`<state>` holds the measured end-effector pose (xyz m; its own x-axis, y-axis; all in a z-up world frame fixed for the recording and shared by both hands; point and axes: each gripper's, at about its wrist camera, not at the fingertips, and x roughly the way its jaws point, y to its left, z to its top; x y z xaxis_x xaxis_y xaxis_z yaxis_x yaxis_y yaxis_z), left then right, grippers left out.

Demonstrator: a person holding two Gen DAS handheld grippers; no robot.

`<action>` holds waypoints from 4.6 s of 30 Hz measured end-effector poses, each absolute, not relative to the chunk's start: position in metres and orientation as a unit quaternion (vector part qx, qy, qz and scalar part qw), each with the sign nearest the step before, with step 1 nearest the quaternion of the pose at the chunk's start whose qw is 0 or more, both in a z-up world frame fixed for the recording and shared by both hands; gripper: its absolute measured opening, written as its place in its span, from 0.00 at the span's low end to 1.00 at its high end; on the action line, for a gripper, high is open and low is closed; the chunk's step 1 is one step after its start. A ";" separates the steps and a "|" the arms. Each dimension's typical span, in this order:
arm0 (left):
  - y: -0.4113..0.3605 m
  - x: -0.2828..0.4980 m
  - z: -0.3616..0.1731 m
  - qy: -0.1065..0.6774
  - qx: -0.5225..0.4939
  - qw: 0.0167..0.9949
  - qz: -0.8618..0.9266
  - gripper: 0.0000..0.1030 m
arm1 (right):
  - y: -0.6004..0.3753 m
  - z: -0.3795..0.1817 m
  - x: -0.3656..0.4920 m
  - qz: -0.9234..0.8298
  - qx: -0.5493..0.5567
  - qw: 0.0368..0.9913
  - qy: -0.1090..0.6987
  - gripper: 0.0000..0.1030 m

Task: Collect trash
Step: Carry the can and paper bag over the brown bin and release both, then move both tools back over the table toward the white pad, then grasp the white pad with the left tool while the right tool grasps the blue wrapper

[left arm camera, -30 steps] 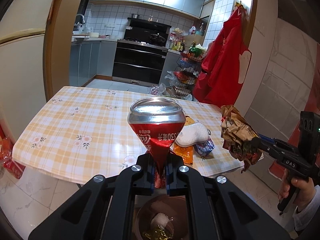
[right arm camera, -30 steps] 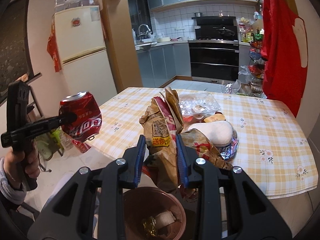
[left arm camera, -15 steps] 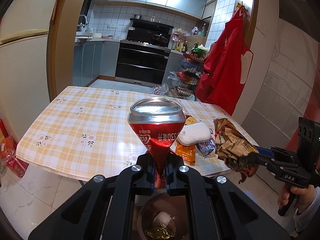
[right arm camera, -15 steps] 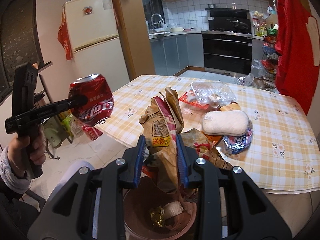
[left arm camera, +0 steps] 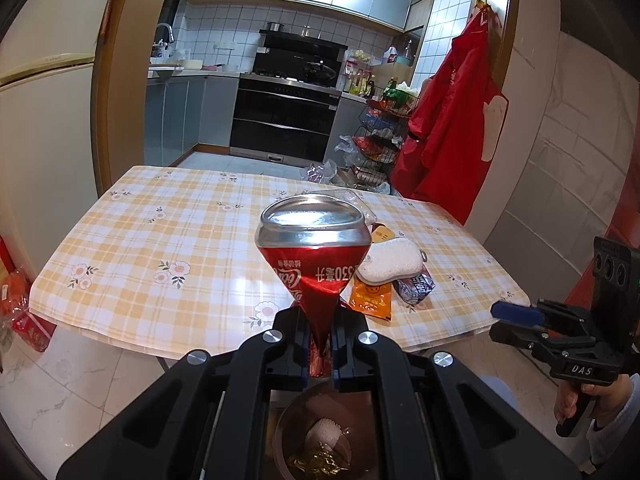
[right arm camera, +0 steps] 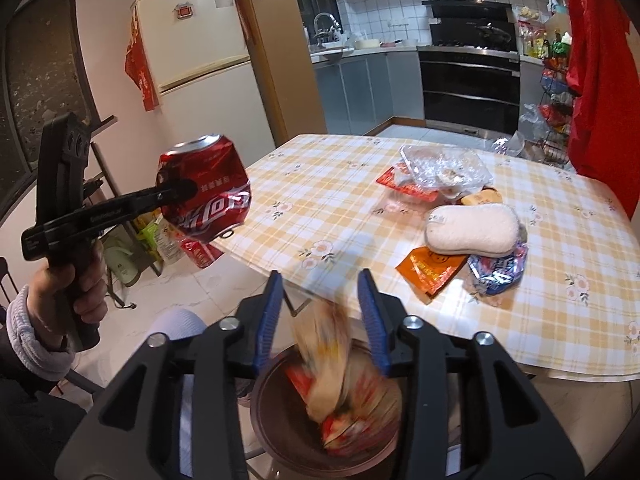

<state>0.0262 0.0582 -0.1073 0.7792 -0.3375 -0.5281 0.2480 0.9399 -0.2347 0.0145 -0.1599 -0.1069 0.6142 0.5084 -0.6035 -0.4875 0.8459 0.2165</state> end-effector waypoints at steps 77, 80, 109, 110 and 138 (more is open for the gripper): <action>-0.040 0.193 -0.190 0.406 -0.082 0.893 -0.175 0.71 | -0.300 -0.192 0.108 0.029 0.054 0.929 0.366 0.94; -0.055 0.220 -0.210 0.429 -0.097 0.878 -0.186 0.61 | -0.306 -0.208 0.126 0.029 0.057 0.923 0.379 0.94; -0.113 0.331 -0.300 0.507 -0.202 0.783 -0.300 0.61 | -0.311 -0.274 0.200 0.055 0.059 0.894 0.440 0.79; -0.112 0.332 -0.300 0.507 -0.210 0.781 -0.297 0.61 | -0.312 -0.274 0.201 0.055 0.061 0.894 0.440 0.79; -0.099 0.253 -0.160 0.339 -0.081 0.884 -0.312 0.17 | -0.313 -0.257 0.221 0.100 0.178 0.893 0.402 0.10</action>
<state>0.2532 -0.0986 -0.1603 0.5761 -0.6058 -0.5487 0.4959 0.7927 -0.3546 0.2212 -0.3131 -0.2573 0.6573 0.3209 -0.6819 -0.0354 0.9170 0.3974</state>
